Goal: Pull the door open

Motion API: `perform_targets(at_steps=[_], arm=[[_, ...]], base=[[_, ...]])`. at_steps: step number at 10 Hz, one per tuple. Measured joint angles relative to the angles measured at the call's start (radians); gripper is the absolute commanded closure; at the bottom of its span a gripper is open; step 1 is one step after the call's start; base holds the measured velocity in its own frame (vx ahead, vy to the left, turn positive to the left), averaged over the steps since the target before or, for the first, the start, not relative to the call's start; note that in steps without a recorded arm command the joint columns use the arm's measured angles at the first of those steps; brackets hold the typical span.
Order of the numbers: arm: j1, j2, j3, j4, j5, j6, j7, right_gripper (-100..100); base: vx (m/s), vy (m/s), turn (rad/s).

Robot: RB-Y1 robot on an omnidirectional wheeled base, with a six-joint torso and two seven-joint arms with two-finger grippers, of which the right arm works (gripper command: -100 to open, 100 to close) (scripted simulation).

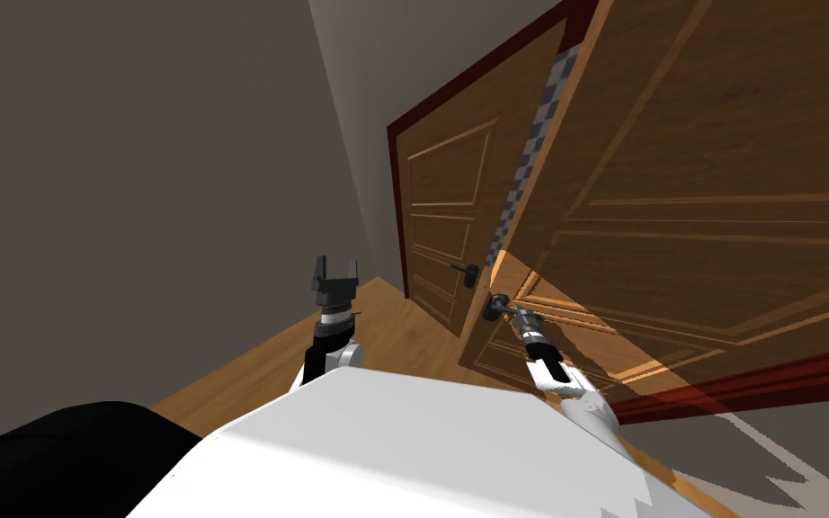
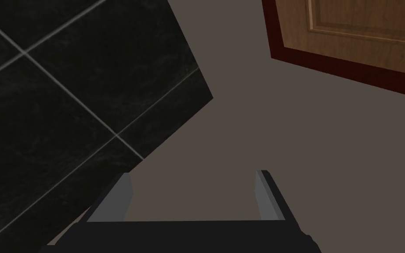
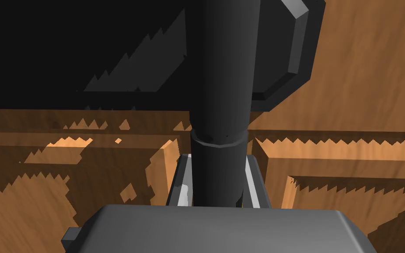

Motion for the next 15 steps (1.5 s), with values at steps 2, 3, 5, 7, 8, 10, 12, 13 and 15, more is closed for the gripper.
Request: perform_targets(at_steps=[2,3,5,7,8,10,12,13,15], arm=[[0.011,-0.011,0.024,-0.015,0.005,-0.006,-0.019,100],[0.015,-0.01,0.027,-0.013,0.006,-0.005,-0.021,100],[0.031,-0.034,0.039,-0.021,0.011,-0.022,-0.046,100],[0.047,-0.05,0.059,-0.03,0.017,-0.039,-0.073,100],[0.059,-0.055,0.072,-0.04,0.023,-0.048,-0.087,100],[0.081,-0.076,0.091,-0.054,0.03,-0.073,-0.117,100],[0.102,-0.089,0.109,-0.07,0.037,-0.085,-0.14,100],[0.107,-0.088,0.112,-0.069,0.038,-0.085,-0.142,100],[0.127,-0.108,0.111,-0.07,0.047,-0.12,-0.164,100]], base=[[-0.173,-0.022,0.042],[-0.19,-0.041,0.104],[-0.247,-0.062,0.139],[-0.207,-0.091,0.107],[-0.232,-0.1,0.161],[-0.244,-0.053,0.105],[-0.154,-0.064,0.039],[-0.178,-0.042,0.138],[-0.229,-0.085,0.156]])
